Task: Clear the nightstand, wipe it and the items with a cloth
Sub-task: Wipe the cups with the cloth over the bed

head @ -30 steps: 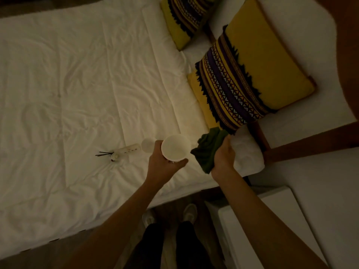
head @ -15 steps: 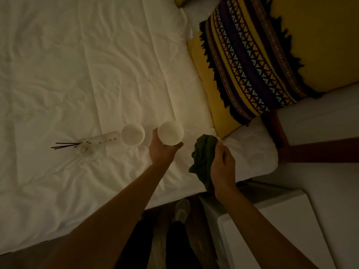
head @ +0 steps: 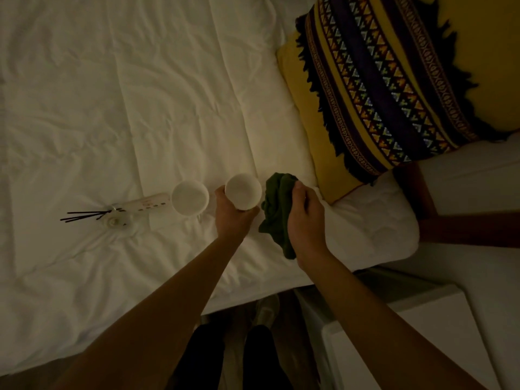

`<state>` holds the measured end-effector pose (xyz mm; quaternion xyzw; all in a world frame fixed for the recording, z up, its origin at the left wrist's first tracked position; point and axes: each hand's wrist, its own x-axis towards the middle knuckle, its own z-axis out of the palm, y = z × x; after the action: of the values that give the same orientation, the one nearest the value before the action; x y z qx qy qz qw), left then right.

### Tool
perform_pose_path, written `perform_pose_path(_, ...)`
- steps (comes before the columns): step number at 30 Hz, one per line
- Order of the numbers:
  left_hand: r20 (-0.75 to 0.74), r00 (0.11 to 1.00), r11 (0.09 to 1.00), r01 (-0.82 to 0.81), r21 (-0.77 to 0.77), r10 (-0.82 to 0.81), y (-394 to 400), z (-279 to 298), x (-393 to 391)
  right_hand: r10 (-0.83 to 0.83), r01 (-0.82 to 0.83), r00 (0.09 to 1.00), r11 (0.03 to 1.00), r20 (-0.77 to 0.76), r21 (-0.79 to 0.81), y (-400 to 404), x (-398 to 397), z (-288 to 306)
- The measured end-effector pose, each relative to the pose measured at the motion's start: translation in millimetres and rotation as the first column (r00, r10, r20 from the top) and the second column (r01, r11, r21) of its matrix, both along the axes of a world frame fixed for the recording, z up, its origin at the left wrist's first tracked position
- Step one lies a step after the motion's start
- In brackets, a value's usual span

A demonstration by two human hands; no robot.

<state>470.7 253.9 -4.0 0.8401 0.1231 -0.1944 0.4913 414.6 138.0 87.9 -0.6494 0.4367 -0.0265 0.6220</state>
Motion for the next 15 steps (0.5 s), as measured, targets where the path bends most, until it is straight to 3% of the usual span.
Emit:
perform_pose_path(9, 0.035, 0.993, 0.993, 0.109, 0.037, -0.11, 22.6, 26.2, -15.0, 0.002, -0.002, 1.0, 1.0, 0.005, -0.019, 11.9, 4.6, 15.6)
perform_pose_path(12, 0.055, 0.976, 0.966, 0.197, 0.17, -0.209, 41.4, 38.5, -29.3, 0.012, -0.012, 1.0, 1.0, 0.008, -0.016, 17.8, 8.0, 23.3)
perform_pose_path(15, 0.145, 0.971, 0.929, 0.132, 0.345, -0.191, 65.0, 44.3, -37.6, 0.037, -0.037, 0.999, 0.999, -0.006, -0.008, 25.4, 12.7, 27.9)
